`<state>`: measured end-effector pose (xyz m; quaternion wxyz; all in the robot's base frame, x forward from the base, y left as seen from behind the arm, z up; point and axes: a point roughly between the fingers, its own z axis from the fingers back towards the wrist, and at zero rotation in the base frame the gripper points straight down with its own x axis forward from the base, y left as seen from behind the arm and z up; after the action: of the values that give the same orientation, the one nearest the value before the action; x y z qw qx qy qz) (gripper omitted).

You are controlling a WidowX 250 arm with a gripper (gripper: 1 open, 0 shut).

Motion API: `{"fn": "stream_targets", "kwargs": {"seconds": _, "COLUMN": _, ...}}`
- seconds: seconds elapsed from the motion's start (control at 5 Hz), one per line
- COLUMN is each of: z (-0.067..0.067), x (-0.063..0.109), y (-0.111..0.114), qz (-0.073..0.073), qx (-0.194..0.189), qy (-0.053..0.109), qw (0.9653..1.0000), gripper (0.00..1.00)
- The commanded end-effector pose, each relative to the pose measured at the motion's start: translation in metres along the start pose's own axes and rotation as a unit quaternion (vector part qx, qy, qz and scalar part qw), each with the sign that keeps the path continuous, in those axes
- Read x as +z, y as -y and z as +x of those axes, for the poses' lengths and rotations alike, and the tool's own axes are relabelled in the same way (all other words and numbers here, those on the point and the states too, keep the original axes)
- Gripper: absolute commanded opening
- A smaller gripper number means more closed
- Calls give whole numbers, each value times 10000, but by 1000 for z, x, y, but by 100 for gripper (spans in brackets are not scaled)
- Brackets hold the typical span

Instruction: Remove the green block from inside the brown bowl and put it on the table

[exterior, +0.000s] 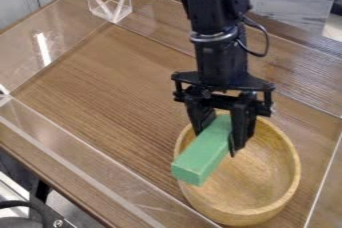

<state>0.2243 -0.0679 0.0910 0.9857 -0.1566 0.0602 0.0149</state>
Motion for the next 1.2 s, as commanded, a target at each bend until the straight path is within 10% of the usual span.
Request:
{"fn": "stream_targets", "kwargs": {"seconds": 0.0, "z": 7, "x": 25, "y": 4, "qz": -78, "qx": -174, "qy": 421, "qw": 9989, "gripper": 0}}
{"fn": "stream_targets", "kwargs": {"seconds": 1.0, "z": 7, "x": 39, "y": -11, "qz": -154, "qx": -289, "qy": 512, "qw": 9982, "gripper": 0}}
